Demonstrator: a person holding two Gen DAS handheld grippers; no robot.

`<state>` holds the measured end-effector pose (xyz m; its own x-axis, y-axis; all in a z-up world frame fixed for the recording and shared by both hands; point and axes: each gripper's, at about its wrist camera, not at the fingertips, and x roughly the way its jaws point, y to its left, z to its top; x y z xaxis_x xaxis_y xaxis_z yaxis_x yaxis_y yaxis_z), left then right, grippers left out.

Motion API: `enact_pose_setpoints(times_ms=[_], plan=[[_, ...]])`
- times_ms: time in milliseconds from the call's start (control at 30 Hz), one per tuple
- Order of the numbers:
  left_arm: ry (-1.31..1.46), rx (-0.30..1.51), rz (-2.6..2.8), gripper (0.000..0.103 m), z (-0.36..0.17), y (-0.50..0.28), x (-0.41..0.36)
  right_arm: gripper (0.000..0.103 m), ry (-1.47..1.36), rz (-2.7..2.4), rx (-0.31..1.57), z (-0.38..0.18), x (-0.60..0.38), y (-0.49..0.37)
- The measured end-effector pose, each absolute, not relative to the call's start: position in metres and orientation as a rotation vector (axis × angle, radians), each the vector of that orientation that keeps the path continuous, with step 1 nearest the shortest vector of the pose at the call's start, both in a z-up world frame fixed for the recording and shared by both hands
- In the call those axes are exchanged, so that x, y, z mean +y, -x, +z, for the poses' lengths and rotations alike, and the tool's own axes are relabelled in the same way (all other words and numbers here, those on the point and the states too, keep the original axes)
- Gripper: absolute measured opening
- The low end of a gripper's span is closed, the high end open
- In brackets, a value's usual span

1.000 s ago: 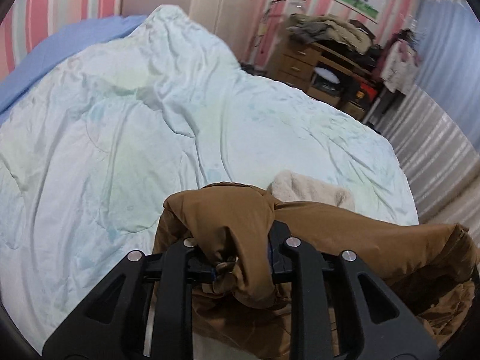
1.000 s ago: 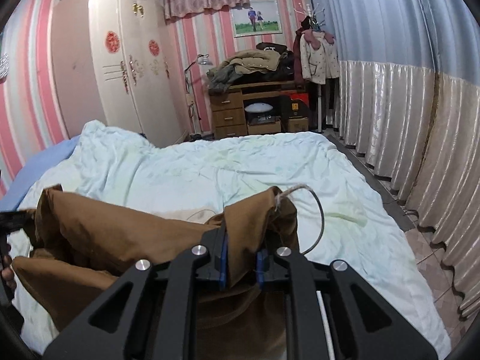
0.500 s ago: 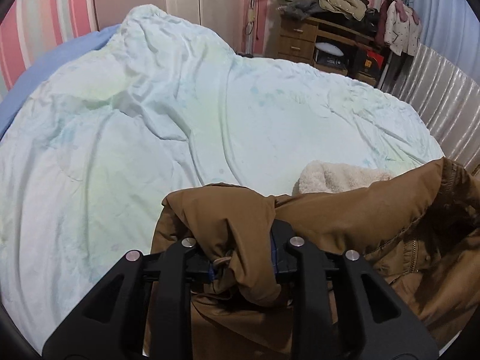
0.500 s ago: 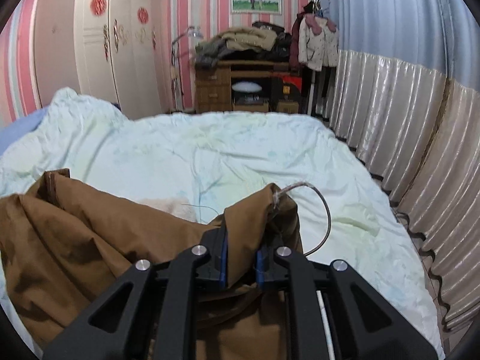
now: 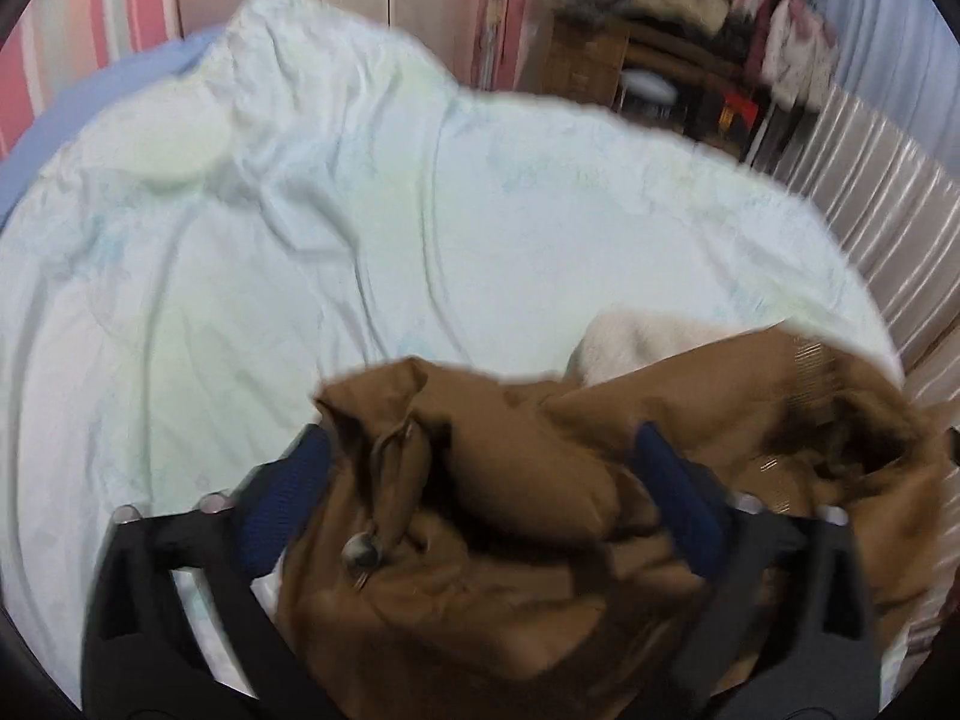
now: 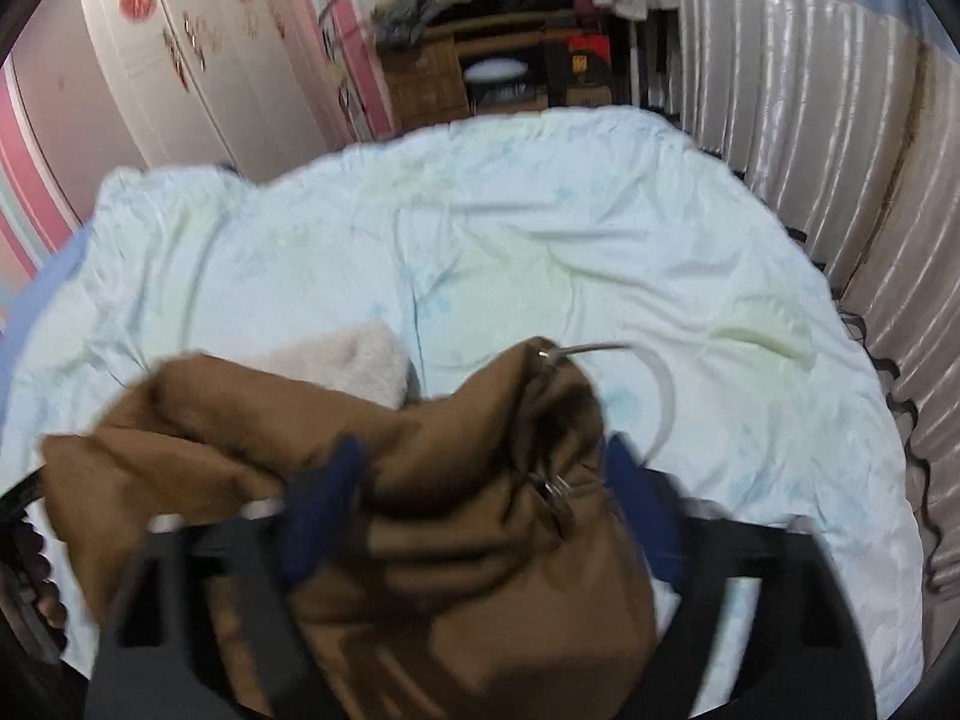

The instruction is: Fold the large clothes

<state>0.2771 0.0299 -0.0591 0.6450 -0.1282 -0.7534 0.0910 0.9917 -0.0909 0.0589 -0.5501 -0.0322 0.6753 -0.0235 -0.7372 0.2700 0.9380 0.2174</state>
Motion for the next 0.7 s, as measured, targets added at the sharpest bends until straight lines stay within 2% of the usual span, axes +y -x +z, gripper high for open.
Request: enact_pose_setpoints(times_ms=[233, 433, 533, 700], plan=[[-0.003, 0.721, -0.173, 0.100, -0.012, -0.228, 0.013, 0.101, -0.390, -0.149, 0.648, 0.028, -0.537, 0.026], [-0.074, 0.733, -0.231, 0.100, -0.017, -0.161, -0.005, 0.101, -0.343, -0.158, 0.545, -0.019, -0.489, 0.095], [-0.171, 0.707, -0.163, 0.100, -0.018, -0.151, -0.016, 0.101, -0.259, -0.139, 0.661, -0.041, -0.474, 0.086], [-0.255, 0.814, -0.194, 0.100, -0.044, -0.156, -0.003, 0.101, -0.183, -0.118, 0.658, -0.040, -0.473, 0.075]])
